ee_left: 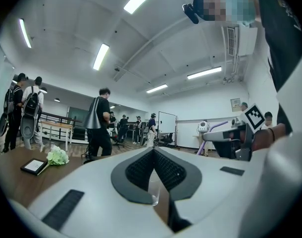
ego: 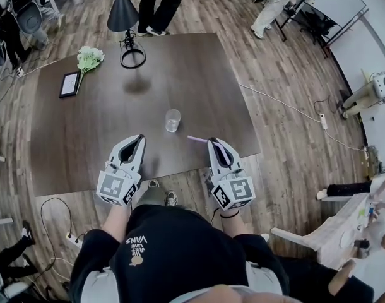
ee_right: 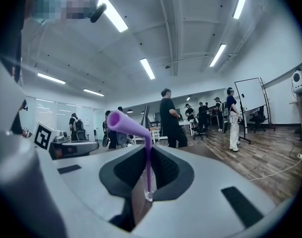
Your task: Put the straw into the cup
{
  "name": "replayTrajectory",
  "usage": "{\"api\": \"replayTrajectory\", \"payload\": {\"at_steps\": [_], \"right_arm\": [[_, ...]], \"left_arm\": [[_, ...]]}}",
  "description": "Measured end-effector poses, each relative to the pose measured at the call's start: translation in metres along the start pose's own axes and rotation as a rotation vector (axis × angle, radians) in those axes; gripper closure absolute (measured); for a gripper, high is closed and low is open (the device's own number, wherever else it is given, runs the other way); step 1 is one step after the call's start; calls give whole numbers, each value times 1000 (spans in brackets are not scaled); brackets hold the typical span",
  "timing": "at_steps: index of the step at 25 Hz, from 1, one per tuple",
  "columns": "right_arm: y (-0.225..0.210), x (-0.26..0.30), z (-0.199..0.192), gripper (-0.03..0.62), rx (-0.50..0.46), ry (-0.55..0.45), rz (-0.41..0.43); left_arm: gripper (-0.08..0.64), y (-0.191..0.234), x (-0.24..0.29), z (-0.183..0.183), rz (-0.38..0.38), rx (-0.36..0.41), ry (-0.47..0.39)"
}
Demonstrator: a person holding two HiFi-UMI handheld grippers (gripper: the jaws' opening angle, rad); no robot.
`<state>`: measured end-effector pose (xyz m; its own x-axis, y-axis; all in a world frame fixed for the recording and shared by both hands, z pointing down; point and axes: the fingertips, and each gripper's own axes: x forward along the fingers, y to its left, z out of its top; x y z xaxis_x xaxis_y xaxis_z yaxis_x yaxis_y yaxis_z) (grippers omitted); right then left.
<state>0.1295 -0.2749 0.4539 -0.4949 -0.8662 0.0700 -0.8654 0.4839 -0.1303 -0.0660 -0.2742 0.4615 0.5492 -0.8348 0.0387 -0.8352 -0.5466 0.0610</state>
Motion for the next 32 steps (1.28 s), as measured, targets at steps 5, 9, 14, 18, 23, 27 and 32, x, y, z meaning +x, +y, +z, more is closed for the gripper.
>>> {"api": "replayTrajectory", "payload": {"at_steps": [5, 9, 14, 18, 23, 27, 32], "right_arm": [[-4, 23, 8, 549, 1, -13, -22], [-8, 37, 17, 550, 3, -26, -44], [-10, 62, 24, 550, -1, -43, -61], [-8, 79, 26, 549, -10, -52, -70], [-5, 88, 27, 550, -13, -58, -79], [-2, 96, 25, 549, -13, -56, -92], [-1, 104, 21, 550, -16, -30, -72]], "left_arm": [[551, 20, 19, 2, -20, 1, 6], [551, 29, 35, 12, -59, 11, 1], [551, 48, 55, 14, -93, 15, -2], [551, 61, 64, 14, -115, 16, -6], [551, 67, 71, 14, -138, 12, -13], [551, 75, 76, 14, -162, 11, -10], [551, 78, 85, 11, -160, -4, 2]]}}
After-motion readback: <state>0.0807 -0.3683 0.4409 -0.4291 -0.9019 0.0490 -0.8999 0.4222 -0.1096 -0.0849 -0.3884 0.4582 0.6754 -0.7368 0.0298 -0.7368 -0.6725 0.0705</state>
